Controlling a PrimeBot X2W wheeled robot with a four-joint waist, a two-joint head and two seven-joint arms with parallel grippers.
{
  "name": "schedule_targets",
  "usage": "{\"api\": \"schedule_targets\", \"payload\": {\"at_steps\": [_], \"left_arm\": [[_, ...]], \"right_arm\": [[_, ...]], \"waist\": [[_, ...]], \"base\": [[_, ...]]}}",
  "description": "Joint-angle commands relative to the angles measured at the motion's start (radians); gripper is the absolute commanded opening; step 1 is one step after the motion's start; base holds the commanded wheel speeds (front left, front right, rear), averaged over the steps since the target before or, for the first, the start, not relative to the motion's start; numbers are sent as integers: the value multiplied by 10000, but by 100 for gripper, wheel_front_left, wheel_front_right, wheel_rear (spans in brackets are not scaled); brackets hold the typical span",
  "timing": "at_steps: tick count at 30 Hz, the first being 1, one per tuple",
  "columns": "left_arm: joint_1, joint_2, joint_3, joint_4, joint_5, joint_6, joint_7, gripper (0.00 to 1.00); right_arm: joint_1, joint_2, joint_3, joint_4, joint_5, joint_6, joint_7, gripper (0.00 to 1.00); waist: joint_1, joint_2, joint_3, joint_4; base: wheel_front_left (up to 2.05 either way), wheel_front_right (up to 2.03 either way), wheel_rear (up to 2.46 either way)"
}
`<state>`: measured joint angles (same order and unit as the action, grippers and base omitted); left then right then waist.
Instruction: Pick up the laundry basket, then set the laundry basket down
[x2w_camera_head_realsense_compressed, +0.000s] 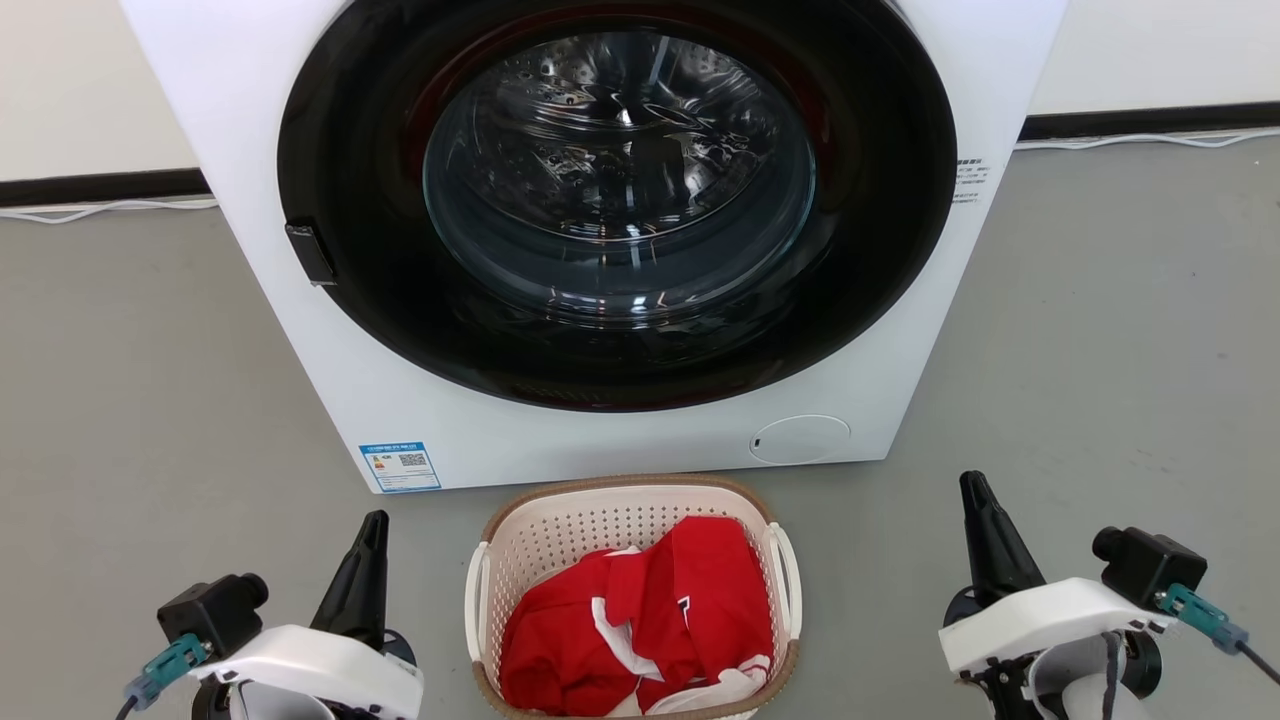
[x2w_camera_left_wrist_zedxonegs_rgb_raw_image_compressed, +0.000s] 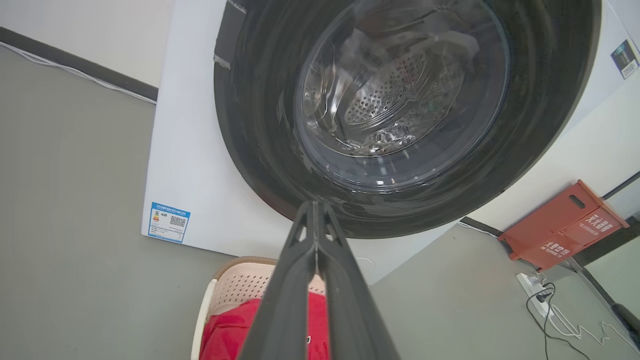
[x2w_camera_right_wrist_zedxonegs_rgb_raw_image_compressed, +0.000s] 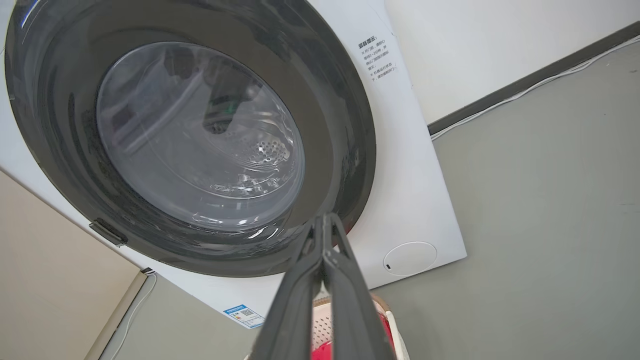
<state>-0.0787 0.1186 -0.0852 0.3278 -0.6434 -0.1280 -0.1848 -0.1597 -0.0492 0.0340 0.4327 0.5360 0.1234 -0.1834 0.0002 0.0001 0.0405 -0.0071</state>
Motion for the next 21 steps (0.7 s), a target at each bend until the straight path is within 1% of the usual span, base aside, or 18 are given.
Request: {"api": "schedule_targets", "payload": {"at_steps": [1, 21], "left_arm": [[-317, 30, 181, -301, -299, -7, 35, 0], [-312, -109, 542, -407, -2176, -11, 624, 0]], "right_arm": [[-194, -16, -41, -338, 291, 15, 97, 0], [-52, -15, -329, -647, 2383, 27, 672, 0]], "waist": [[-1, -1, -5, 2], [-1, -1, -79, 15]], "base": [[0, 0, 0], [0, 0, 0]]}}
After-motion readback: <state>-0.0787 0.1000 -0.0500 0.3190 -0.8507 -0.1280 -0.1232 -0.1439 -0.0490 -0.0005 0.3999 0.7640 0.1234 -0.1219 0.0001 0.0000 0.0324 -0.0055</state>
